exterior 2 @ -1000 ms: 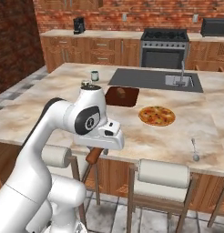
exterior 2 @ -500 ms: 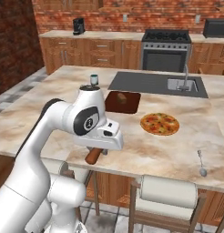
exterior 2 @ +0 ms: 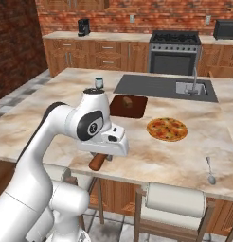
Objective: Take the pizza cutter from the drawer on the left and place it on the dining counter for cutting.
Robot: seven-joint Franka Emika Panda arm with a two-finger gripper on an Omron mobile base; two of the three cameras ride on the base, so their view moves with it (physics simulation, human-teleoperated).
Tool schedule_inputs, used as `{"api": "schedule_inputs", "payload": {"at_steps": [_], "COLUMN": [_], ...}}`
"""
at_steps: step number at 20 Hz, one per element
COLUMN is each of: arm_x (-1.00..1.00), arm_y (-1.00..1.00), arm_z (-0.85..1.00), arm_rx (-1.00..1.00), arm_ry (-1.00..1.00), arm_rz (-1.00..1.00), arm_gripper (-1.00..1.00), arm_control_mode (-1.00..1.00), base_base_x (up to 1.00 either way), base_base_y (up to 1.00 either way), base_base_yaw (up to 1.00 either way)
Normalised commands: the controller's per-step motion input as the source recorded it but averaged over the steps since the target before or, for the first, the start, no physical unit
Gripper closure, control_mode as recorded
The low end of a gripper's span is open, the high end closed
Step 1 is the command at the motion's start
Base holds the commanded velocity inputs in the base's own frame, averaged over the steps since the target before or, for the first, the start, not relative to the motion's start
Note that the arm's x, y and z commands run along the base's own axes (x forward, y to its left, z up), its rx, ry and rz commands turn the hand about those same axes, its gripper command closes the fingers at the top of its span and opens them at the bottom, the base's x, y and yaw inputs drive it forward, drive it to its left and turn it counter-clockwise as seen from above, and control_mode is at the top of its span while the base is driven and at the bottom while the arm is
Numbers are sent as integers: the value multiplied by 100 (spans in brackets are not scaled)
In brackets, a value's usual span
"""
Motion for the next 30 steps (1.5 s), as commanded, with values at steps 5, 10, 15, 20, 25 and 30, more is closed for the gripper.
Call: {"api": "schedule_inputs", "payload": {"at_steps": [5, 10, 15, 20, 25, 30], "arm_x": [52, 100, 100, 100, 98, 72], "arm_y": [-18, -38, -19, -3, 0, -14], "arm_z": [0, 0, -3, -13, -31, -61], "arm_rx": [3, 9, 4, 0, 0, 0], "arm_ry": [0, 0, 0, 0, 0, -1], "arm_rz": [0, 0, 0, 0, 0, 0], "arm_gripper": [100, 100, 100, 100, 100, 100], "arm_control_mode": [-100, -100, -100, -100, -100, -100], "base_base_x": [23, 0, 0, 0, 0, 0], "base_base_y": [-12, 0, 0, 0, 0, 0], "base_base_yaw": [0, 0, 0, 0, 0, 0]}}
